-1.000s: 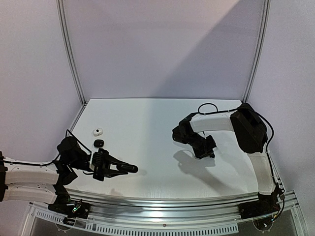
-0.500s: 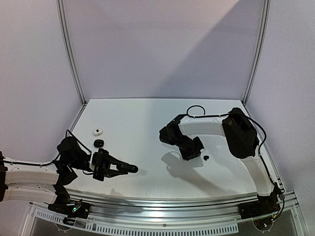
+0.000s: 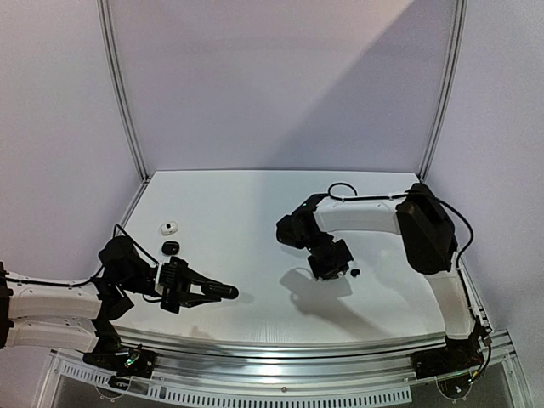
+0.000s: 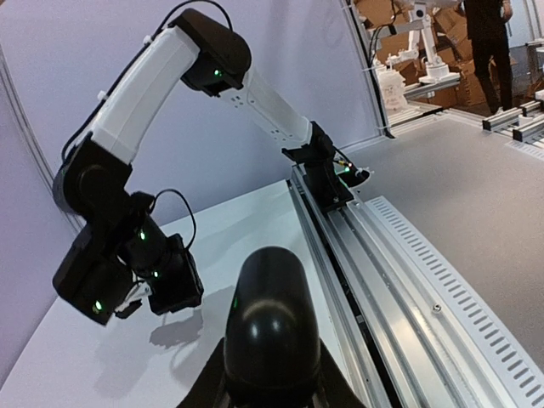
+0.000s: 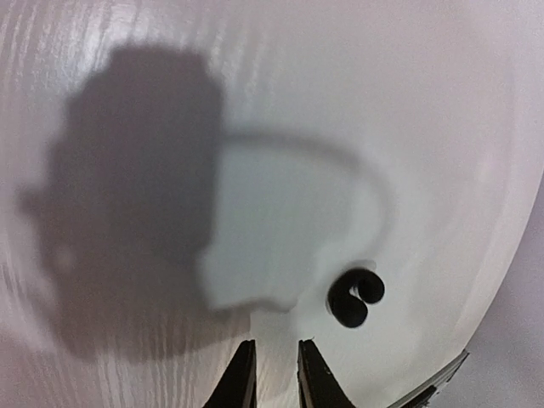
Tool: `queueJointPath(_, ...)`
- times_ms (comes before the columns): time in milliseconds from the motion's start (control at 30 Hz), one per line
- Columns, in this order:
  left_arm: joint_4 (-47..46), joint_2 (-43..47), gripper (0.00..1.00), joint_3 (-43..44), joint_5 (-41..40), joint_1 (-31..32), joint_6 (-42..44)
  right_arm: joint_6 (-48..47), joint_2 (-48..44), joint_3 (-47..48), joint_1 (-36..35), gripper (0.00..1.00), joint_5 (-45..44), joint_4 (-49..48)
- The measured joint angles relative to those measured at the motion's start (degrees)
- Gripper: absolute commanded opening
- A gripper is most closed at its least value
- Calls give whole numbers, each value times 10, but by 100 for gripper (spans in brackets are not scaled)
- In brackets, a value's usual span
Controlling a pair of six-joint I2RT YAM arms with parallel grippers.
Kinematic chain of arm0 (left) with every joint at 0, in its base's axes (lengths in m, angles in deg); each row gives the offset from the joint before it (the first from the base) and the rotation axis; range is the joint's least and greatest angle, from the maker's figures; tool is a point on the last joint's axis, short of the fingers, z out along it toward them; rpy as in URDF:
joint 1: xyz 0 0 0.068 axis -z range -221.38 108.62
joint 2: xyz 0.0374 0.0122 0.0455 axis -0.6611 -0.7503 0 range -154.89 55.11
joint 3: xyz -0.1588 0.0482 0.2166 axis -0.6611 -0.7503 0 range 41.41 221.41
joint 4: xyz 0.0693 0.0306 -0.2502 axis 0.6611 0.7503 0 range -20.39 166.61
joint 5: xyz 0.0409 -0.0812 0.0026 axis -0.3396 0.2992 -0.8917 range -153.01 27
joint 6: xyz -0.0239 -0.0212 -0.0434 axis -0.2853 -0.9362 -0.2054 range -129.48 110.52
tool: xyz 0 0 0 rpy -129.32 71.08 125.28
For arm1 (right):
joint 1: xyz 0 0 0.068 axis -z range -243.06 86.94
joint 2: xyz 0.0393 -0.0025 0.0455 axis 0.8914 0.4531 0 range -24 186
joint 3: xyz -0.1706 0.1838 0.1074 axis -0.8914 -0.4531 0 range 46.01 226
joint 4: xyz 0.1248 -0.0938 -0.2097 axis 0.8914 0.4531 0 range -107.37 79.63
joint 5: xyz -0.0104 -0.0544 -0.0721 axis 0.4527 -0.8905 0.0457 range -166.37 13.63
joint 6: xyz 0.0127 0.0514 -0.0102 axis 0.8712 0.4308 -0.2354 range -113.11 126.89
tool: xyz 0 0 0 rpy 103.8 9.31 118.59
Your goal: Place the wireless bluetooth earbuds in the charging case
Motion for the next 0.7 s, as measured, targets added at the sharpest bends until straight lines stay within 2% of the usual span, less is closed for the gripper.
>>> queueJointPath(233, 4, 3, 0, 0, 0, 0, 0, -26, -223, -147, 99, 21, 117, -110)
queueJointPath(300, 5, 3, 0, 0, 0, 0, 0, -33, -255, -162, 129, 25, 131, -129)
queueJointPath(367, 8, 3, 0, 1, -1, 0, -3, -48, -283, -175, 147, 34, 150, -159)
queueJointPath(467, 13, 1, 0, 5, -7, 0, -21, -87, -310, -193, 126, 52, 185, -229)
queueJointPath(500, 15, -2, 0, 9, -13, 0, -31, -104, -323, -204, 108, 61, 197, -262)
queueJointPath(567, 18, -9, 0, 19, -23, 0, -55, -146, -362, -238, 64, 94, 227, -349)
queueJointPath(600, 18, -12, 0, 24, -26, 0, -66, -166, -388, -260, 42, 98, 243, -403)
queueJointPath(700, 23, -21, 0, 44, -37, -1, -106, -222, -465, -315, -15, 99, 301, -562)
